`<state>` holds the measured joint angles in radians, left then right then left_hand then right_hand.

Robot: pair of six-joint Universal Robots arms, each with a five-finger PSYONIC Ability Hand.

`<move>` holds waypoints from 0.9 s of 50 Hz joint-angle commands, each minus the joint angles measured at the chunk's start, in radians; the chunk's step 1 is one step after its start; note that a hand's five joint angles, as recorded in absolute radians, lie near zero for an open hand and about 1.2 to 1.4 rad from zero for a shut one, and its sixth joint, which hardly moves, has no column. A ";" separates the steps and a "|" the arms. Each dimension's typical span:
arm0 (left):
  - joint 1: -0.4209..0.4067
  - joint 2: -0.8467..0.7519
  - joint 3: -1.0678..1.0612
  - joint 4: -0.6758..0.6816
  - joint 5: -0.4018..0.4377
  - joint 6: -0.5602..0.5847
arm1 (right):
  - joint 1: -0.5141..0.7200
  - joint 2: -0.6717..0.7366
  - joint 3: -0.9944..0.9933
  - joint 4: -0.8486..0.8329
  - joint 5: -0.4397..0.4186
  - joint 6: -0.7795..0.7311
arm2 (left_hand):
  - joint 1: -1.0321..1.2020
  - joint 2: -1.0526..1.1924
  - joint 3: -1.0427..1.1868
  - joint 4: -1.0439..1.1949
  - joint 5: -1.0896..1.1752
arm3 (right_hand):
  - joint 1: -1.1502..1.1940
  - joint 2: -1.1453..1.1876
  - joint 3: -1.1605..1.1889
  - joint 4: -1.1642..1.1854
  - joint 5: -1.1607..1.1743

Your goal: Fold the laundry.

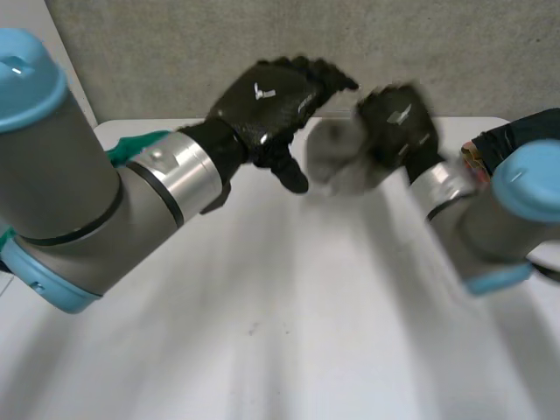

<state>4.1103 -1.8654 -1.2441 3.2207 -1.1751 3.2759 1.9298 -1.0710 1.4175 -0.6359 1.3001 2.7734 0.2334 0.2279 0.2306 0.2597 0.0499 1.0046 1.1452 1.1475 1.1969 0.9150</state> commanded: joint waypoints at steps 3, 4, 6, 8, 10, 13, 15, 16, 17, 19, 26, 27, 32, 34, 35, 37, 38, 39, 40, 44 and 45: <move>-0.002 0.048 -0.012 0.027 0.002 -0.050 | -0.331 -0.021 -0.203 -0.094 -0.084 0.281 | 0.036 0.041 0.039 0.010 0.045 | 0.392 0.251 0.249 0.199 0.307; -0.005 0.046 -0.015 0.027 0.002 -0.050 | -0.360 -0.011 -0.212 -0.108 -0.088 0.299 | 0.036 0.041 0.039 0.010 0.045 | 0.392 0.251 0.249 0.199 0.307; -0.008 0.046 -0.018 0.027 0.002 -0.048 | -0.440 0.035 -0.241 -0.156 -0.104 0.356 | 0.036 0.041 0.039 0.010 0.045 | 0.392 0.251 0.249 0.199 0.307; -0.010 0.042 -0.023 0.027 0.002 -0.050 | -0.527 0.096 -0.285 -0.204 -0.136 0.393 | 0.036 0.041 0.039 0.010 0.045 | 0.392 0.251 0.249 0.199 0.307; -0.012 0.040 -0.028 0.027 0.002 -0.050 | -0.570 0.143 -0.314 -0.223 -0.162 0.410 | 0.039 0.044 0.042 0.012 0.048 | 0.392 0.251 0.249 0.199 0.307; -0.018 0.031 -0.037 0.027 0.003 -0.048 | -0.633 0.248 -0.374 -0.231 -0.247 0.442 | 0.039 0.044 0.042 0.013 0.048 | 0.392 0.251 0.249 0.199 0.307; -0.018 0.023 -0.037 0.027 0.003 -0.048 | -0.675 0.336 -0.410 -0.232 -0.345 0.465 | 0.039 0.044 0.042 0.012 0.048 | 0.392 0.251 0.249 0.199 0.307; -0.019 0.019 -0.038 0.027 0.003 -0.048 | -0.687 0.360 -0.416 -0.240 -0.376 0.469 | 0.039 0.044 0.042 0.012 0.048 | 0.392 0.251 0.249 0.199 0.307; -0.022 0.009 -0.044 0.027 0.003 -0.047 | -0.699 0.385 -0.417 -0.245 -0.404 0.473 | 0.042 0.047 0.045 0.015 0.051 | 0.392 0.251 0.249 0.199 0.307; -0.024 0.005 -0.049 0.027 0.003 -0.045 | -0.739 0.445 -0.430 -0.246 -0.470 0.470 | 0.042 0.047 0.045 0.015 0.051 | 0.392 0.251 0.249 0.199 0.307; -0.024 -0.023 -0.058 0.027 0.002 -0.045 | -0.775 0.557 -0.428 -0.289 -0.519 0.448 | 0.042 0.047 0.045 0.015 0.051 | 0.392 0.251 0.249 0.199 0.307; -0.024 -0.026 -0.058 0.027 0.002 -0.045 | -0.775 0.560 -0.428 -0.291 -0.521 0.445 | 0.042 0.047 0.045 0.015 0.051 | 0.392 0.251 0.249 0.199 0.307; -0.024 -0.035 -0.063 0.027 0.000 -0.045 | -0.770 0.556 -0.430 -0.286 -0.510 0.422 | 0.045 0.050 0.048 0.018 0.054 | 0.392 0.251 0.249 0.199 0.307; -0.024 -0.035 -0.063 0.027 0.000 -0.047 | -0.759 0.548 -0.439 -0.274 -0.501 0.404 | 0.045 0.050 0.048 0.018 0.054 | 0.392 0.251 0.249 0.199 0.307; -0.024 -0.035 -0.063 0.027 0.000 -0.048 | -0.755 0.545 -0.443 -0.268 -0.495 0.400 | 0.045 0.050 0.048 0.018 0.054 | 0.392 0.251 0.249 0.199 0.307; -0.024 -0.035 -0.063 0.027 0.000 -0.048 | -0.735 0.539 -0.469 -0.239 -0.475 0.393 | 0.045 0.050 0.048 0.018 0.054 | 0.392 0.251 0.249 0.199 0.307; -0.024 -0.035 -0.063 0.027 0.000 -0.048 | -0.727 0.540 -0.483 -0.226 -0.472 0.391 | 0.045 0.050 0.048 0.018 0.054 | 0.392 0.251 0.249 0.199 0.307; -0.024 -0.034 -0.063 0.027 0.000 -0.048 | -0.720 0.543 -0.502 -0.211 -0.470 0.390 | 0.045 0.050 0.048 0.018 0.054 | 0.392 0.251 0.249 0.199 0.307; -0.024 -0.034 -0.063 0.027 0.000 -0.048 | -0.707 0.551 -0.528 -0.190 -0.470 0.384 | 0.045 0.050 0.048 0.018 0.054 | 0.392 0.251 0.249 0.199 0.307; -0.024 -0.031 -0.064 0.025 -0.001 -0.048 | -0.681 0.598 -0.575 -0.148 -0.464 0.338 | 0.045 0.050 0.048 0.018 0.054 | 0.392 0.251 0.249 0.199 0.307; -0.024 -0.031 -0.064 0.025 -0.001 -0.050 | -0.680 0.608 -0.583 -0.137 -0.461 0.324 | 0.045 0.050 0.048 0.018 0.054 | 0.392 0.251 0.249 0.199 0.307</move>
<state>4.0865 -1.8999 -1.3075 3.2473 -1.1757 3.2276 1.2149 -0.5155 0.9068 -0.8398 0.8267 3.1522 0.2347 0.2280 0.2308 0.2597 0.0499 1.0046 1.1453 1.1570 1.2005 0.9516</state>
